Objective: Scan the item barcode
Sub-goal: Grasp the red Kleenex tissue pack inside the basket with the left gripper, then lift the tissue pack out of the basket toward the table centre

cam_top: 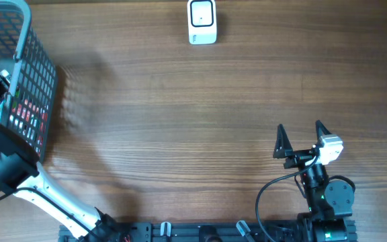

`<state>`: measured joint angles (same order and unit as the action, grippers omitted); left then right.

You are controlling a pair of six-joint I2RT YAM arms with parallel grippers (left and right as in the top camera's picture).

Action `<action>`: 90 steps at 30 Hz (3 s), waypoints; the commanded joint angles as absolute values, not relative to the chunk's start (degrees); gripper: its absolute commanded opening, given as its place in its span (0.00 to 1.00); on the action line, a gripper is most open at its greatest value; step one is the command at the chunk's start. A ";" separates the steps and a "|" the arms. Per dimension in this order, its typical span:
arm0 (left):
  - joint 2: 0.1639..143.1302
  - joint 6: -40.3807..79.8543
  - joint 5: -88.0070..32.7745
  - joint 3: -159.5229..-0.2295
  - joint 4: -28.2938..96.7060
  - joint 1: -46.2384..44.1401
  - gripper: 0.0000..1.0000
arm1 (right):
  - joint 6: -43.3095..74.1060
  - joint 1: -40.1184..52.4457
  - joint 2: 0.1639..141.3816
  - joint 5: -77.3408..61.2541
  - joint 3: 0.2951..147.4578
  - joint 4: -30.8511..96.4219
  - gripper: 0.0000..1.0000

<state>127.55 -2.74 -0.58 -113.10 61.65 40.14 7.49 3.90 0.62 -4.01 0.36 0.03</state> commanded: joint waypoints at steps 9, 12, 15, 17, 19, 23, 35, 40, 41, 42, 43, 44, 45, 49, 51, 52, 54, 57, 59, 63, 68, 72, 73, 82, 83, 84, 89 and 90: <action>122.21 4.99 -1.48 -112.27 66.65 37.23 0.85 | 7.53 3.62 0.21 -3.42 0.30 -0.12 1.00; 122.41 4.99 -1.43 -111.09 67.40 37.28 0.91 | 7.53 3.62 0.21 -3.42 0.30 -0.12 1.00; 122.41 5.04 -0.30 -108.38 67.07 37.39 1.00 | 7.53 3.62 0.21 -3.42 0.30 -0.12 1.00; 122.43 6.79 1.63 -106.21 66.48 37.39 1.00 | 7.53 3.62 0.21 -3.42 0.30 -0.12 1.00; 122.48 8.16 1.78 -104.12 65.60 37.39 1.00 | 7.53 3.62 0.21 -3.42 0.30 -0.12 1.00; 122.45 9.69 2.87 -102.54 64.88 37.39 0.94 | 7.51 3.62 0.21 -3.42 0.30 -0.12 1.00; 120.97 9.67 2.83 -104.68 61.93 37.39 0.63 | 7.51 3.64 0.21 -3.42 0.30 -0.12 1.00; 115.22 9.67 2.39 -106.85 61.45 37.34 0.62 | 7.53 3.62 0.21 -3.42 0.30 -0.12 1.00; 114.76 9.69 2.39 -106.85 61.56 37.34 0.67 | 7.53 3.62 0.21 -3.42 0.30 -0.12 1.00; 114.72 9.67 2.42 -106.83 61.93 37.34 0.76 | 7.51 3.62 0.21 -3.42 0.30 -0.12 1.00; 114.78 9.67 2.42 -106.83 62.39 37.34 0.88 | 7.51 3.62 0.21 -3.42 0.30 -0.12 0.99; 115.24 9.67 2.42 -106.72 62.76 37.34 0.93 | 7.51 3.62 0.21 -3.42 0.30 -0.12 1.00; 115.74 9.69 2.39 -106.45 62.94 37.32 0.98 | 7.53 3.62 0.21 -3.42 0.30 -0.12 1.00; 117.23 11.40 2.39 -102.80 62.39 37.21 1.00 | 7.53 3.62 0.21 -3.42 0.30 -0.12 1.00; 117.25 12.49 2.37 -100.01 60.16 37.21 1.00 | 7.53 3.62 0.21 -3.42 0.30 -0.12 1.00; 117.25 12.49 2.39 -98.48 58.43 37.19 1.00 | 7.51 3.62 0.21 -3.42 0.30 -0.12 1.00; 117.25 12.47 2.35 -95.55 55.09 37.04 1.00 | 7.53 3.62 0.21 -3.42 0.30 -0.12 1.00; 117.25 12.47 0.19 -90.96 50.15 36.62 1.00 | 7.53 3.62 0.21 -3.42 0.30 -0.12 1.00; 117.25 12.47 0.27 -88.84 47.66 36.38 1.00 | 7.53 3.62 0.21 -3.42 0.30 -0.12 1.00; 117.25 12.47 0.27 -85.93 43.64 36.32 0.98 | 7.53 3.62 0.21 -3.42 0.30 -0.12 1.00; 117.23 12.47 0.27 -85.71 43.00 36.29 0.68 | 7.53 3.62 0.21 -3.42 0.30 -0.12 1.00; 115.57 12.47 1.39 -86.08 42.76 36.32 0.69 | 7.55 3.62 0.21 -3.42 0.30 -0.12 1.00; 114.78 12.47 1.37 -86.35 42.78 36.32 0.69 | 7.51 3.64 0.21 -3.42 0.30 -0.12 1.00; 99.63 12.47 1.37 -87.77 41.47 36.32 0.68 | 7.53 3.62 0.21 -3.42 0.30 -0.12 1.00; 97.80 12.49 1.37 -87.77 41.21 36.32 0.68 | 7.53 3.62 0.21 -3.42 0.30 -0.12 1.00; 95.15 12.49 1.34 -87.79 40.69 36.32 0.68 | 7.55 3.62 0.21 -3.42 0.30 -0.12 1.00; 81.69 14.11 0.49 -87.77 39.24 35.97 0.71 | 7.53 3.62 0.21 -3.42 0.30 -0.12 1.00; 77.95 14.79 -1.85 -87.77 39.92 35.48 0.71 | 7.53 3.62 0.21 -3.42 0.30 -0.12 1.00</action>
<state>86.70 12.78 1.52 -86.89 39.59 36.49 7.49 3.90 0.62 -4.01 0.36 0.03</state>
